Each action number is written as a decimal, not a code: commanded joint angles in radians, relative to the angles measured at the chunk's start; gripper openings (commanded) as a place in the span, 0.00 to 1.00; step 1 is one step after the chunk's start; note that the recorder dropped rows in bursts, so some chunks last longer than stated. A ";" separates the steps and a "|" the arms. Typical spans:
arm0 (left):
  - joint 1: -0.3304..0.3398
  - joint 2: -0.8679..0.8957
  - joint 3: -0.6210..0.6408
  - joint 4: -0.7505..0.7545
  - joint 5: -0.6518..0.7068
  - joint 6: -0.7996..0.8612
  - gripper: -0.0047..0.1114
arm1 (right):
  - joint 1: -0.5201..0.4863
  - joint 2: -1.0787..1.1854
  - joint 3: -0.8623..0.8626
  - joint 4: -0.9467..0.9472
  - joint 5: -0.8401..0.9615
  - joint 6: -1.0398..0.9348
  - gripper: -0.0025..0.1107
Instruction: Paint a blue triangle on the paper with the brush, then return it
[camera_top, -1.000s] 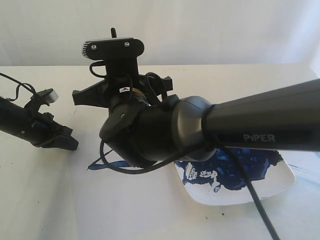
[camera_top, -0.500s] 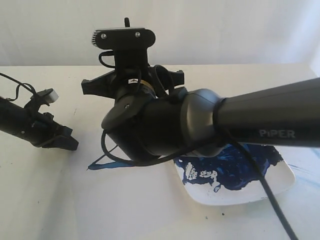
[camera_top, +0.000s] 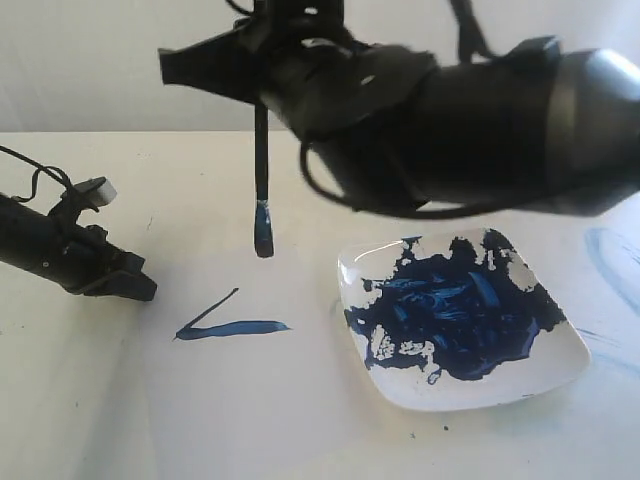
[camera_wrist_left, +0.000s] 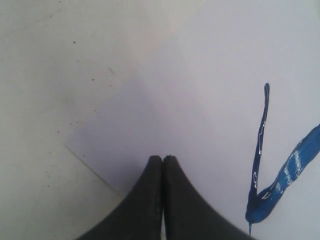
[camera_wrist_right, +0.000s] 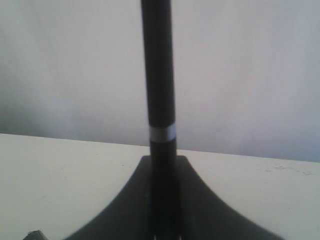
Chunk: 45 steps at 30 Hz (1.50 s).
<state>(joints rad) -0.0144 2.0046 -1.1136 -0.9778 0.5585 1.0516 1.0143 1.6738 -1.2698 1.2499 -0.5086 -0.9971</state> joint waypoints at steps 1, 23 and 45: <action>0.003 0.008 0.005 0.039 -0.029 -0.004 0.04 | -0.167 -0.083 0.005 -0.052 0.267 0.061 0.02; 0.003 0.008 0.005 0.039 -0.028 -0.005 0.04 | 0.122 0.309 -0.240 0.106 -0.440 -0.005 0.02; 0.003 0.008 0.007 0.037 -0.007 -0.005 0.04 | 0.171 0.354 -0.245 0.163 -0.476 -0.008 0.02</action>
<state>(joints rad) -0.0144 2.0046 -1.1136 -0.9778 0.5609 1.0497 1.1842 2.0216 -1.5062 1.4204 -0.9688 -1.0045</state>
